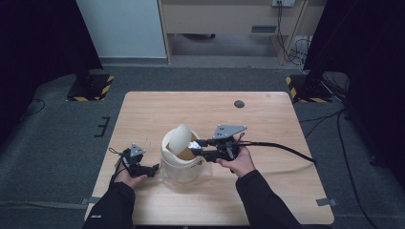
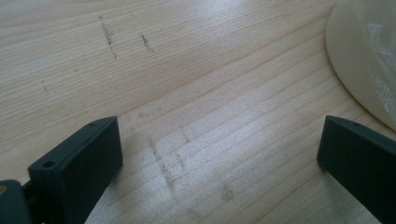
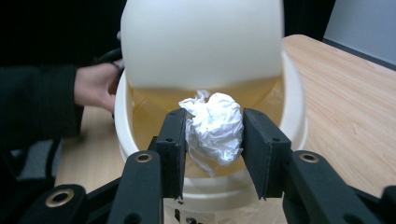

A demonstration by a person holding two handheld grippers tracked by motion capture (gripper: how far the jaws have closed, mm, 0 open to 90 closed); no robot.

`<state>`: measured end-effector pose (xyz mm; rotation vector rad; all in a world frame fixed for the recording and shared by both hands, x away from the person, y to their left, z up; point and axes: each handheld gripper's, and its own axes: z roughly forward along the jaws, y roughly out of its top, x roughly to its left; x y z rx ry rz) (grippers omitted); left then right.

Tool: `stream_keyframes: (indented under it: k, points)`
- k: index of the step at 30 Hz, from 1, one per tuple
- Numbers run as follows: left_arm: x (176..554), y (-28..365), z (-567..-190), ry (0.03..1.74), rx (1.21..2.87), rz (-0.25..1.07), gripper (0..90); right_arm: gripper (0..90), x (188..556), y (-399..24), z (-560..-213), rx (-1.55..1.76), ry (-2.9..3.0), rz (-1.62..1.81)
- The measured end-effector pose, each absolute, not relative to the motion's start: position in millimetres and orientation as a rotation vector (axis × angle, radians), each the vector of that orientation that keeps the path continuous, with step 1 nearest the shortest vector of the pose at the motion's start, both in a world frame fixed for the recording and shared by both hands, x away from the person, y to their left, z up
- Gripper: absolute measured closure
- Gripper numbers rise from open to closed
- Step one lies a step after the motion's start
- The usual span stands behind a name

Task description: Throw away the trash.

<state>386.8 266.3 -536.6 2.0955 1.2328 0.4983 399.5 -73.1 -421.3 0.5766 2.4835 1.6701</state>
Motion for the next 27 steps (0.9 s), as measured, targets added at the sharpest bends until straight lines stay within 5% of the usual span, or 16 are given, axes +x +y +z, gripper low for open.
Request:
stream_keyframes:
  k: [5,16,27]
  points:
    - [387,266,-537,1.233,2.095,0.498,0.0,45.7,398,-60,-418,0.564,2.516,1.615]
    - [387,266,-537,1.233,2.096,0.498,0.0,37.5,396,-68,-411,0.590,2.488,1.613]
    - [387,266,-537,1.233,2.096,0.498,0.0,23.9,396,-124,-408,0.750,2.337,1.613]
